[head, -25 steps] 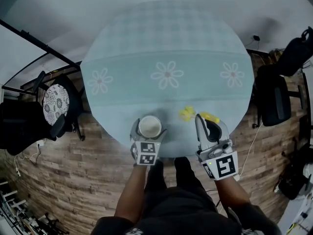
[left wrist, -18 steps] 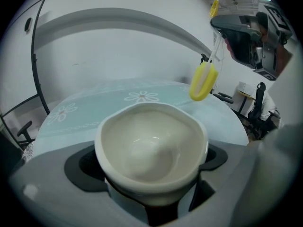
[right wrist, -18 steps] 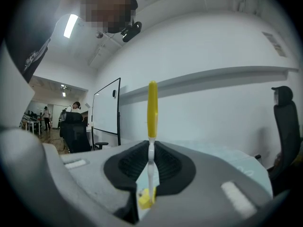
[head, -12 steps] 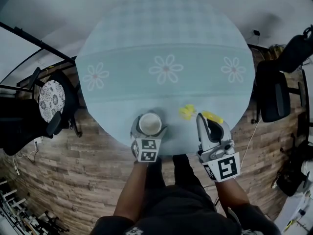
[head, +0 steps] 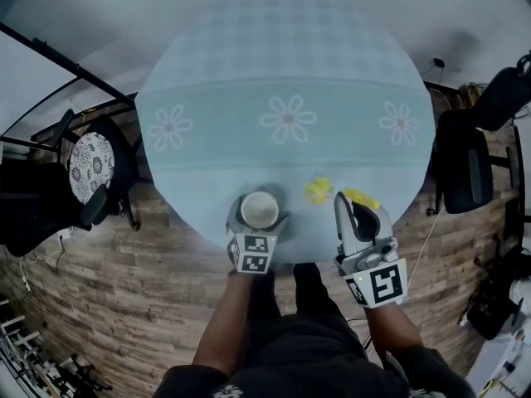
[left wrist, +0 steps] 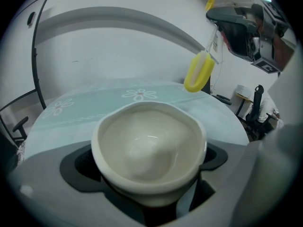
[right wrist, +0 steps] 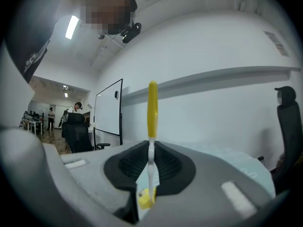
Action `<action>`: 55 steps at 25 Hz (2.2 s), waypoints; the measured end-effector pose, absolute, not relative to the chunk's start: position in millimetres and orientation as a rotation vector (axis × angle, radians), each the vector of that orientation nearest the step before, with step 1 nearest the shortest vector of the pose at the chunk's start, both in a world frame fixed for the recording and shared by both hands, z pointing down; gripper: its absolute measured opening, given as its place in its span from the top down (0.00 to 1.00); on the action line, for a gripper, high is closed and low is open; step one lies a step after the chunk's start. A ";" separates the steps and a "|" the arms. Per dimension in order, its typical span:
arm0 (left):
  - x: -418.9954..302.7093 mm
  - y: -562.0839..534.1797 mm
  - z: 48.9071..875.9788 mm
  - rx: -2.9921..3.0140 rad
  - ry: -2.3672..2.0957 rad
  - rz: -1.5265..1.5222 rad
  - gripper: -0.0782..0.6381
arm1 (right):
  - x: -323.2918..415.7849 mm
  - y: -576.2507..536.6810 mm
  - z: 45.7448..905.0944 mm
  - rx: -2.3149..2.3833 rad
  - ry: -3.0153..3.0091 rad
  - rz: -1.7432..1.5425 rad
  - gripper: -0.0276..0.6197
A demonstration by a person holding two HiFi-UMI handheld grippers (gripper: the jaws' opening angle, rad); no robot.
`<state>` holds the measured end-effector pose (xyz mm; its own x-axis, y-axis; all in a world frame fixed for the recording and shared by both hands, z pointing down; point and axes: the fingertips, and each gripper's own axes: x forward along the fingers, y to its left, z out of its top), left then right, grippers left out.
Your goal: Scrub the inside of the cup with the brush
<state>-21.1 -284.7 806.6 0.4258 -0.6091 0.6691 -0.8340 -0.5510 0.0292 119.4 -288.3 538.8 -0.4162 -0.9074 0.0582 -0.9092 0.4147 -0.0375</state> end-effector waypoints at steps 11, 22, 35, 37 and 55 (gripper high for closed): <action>-38.1 -248.7 722.1 2.383 -1.305 0.716 0.09 | 114.6 -260.6 469.9 1.702 -2.635 -0.073 0.90; -56.6 -265.8 521.9 2.579 -1.587 0.375 0.48 | 97.8 -222.6 374.6 1.712 -2.728 -0.296 0.90; -70.2 -254.4 466.3 2.642 -1.570 0.280 0.88 | 76.2 -194.1 344.4 1.717 -2.723 -0.393 0.90; -76.5 -254.2 462.8 2.643 -1.585 0.287 0.88 | 69.1 -192.6 345.3 1.705 -2.705 -0.417 0.90; -110.6 -244.6 459.6 2.659 -1.684 0.283 0.88 | 56.5 -181.5 362.8 1.786 -2.649 -0.364 0.90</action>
<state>-110.6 -244.6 459.6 0.4164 -0.8982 0.1410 -0.8949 -0.4323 -0.1111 56.5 -181.5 362.8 -0.3809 -0.9055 -0.1868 -0.9223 0.3581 0.1451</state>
